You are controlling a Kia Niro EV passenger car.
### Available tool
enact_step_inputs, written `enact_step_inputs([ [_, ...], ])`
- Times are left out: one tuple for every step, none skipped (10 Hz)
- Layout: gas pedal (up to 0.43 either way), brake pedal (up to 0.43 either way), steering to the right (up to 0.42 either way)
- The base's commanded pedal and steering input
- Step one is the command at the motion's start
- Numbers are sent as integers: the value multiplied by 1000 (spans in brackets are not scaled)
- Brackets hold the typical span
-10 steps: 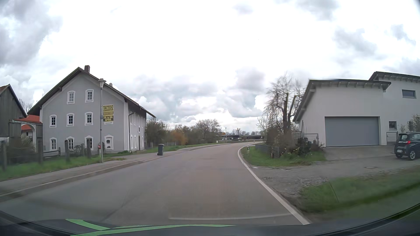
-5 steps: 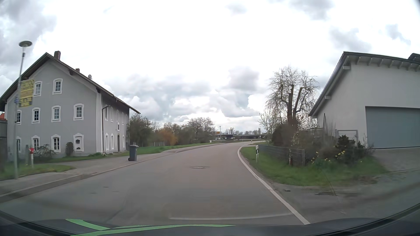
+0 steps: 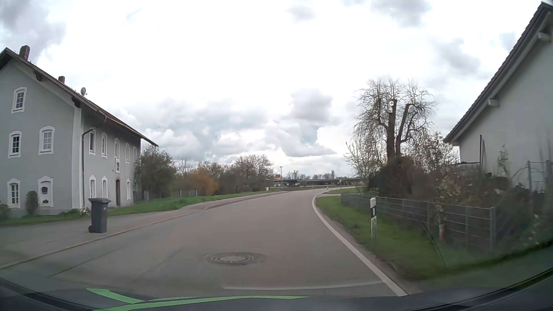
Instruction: Follow the waypoints while adhering to traffic rules and regulations
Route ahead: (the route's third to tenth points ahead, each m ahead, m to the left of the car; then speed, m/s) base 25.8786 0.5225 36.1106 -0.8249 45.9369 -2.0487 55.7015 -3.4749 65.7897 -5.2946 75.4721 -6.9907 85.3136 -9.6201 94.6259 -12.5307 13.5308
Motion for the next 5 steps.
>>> enact_step_inputs([
  [118,0,20],
  [118,0,20],
  [130,0,20],
  [130,0,20],
  [138,0,19],
])
